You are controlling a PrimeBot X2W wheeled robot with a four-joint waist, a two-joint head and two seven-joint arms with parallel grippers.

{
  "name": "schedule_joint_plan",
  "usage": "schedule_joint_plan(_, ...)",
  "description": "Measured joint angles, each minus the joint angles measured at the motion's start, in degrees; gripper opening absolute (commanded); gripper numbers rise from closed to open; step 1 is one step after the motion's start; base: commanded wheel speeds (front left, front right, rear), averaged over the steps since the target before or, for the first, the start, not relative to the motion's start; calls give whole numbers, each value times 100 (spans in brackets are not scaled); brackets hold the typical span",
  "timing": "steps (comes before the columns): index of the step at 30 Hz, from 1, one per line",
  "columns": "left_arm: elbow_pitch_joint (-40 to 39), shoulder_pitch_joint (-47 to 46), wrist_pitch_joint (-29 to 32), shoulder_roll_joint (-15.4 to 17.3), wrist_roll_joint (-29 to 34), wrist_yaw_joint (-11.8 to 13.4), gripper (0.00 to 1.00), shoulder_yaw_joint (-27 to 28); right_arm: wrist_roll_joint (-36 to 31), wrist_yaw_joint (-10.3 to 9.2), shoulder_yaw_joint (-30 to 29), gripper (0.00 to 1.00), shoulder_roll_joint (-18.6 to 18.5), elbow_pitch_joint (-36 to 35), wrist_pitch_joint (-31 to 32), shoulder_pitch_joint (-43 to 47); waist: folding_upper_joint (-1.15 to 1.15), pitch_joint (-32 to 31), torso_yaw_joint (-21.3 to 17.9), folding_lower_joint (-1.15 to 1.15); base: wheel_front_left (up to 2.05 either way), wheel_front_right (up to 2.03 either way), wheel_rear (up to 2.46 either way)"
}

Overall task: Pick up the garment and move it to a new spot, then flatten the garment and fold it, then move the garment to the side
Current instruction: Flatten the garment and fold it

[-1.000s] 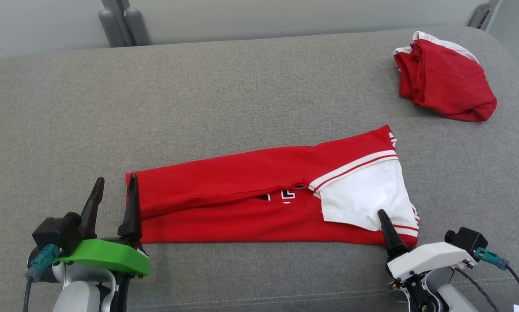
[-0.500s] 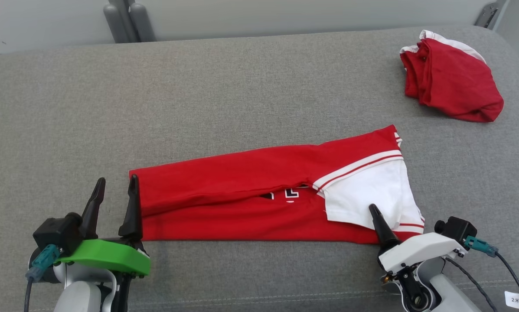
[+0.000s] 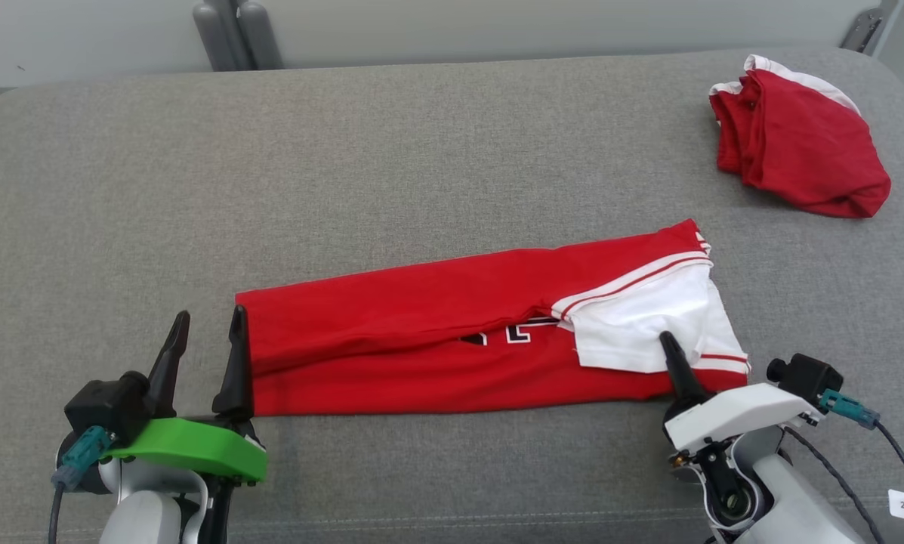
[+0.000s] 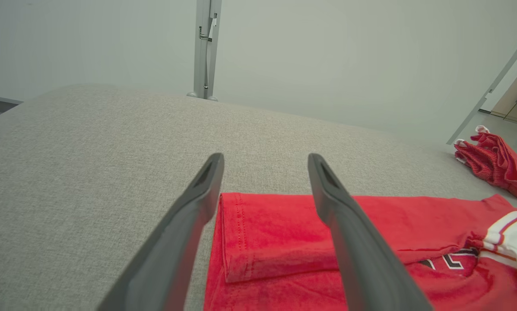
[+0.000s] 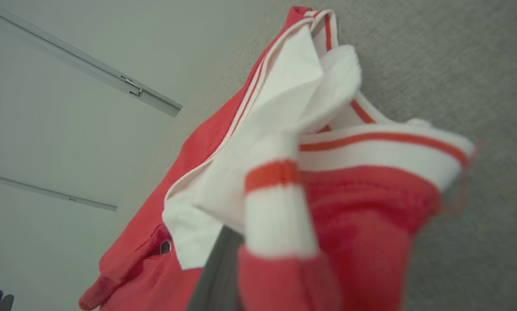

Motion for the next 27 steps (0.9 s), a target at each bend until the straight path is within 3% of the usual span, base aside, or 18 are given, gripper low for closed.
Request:
schedule_joint_plan(9,29,-4,0,-20,22,-3,100,-74,-403,0,-109,0,-493,-164,-55,-135,0,-35,293,0,0,0,0)
schedule_joint_plan(18,103,-4,0,-29,22,-4,100,-75,-1480,0,825,0,-735,-599,-73,-502,0,-126,675,0,0,0,0)
schedule_joint_plan(27,133,-3,0,-35,21,-4,100,-70,-1908,0,1739,0,-726,-715,-46,-675,0,-249,1001,0,0,0,0)
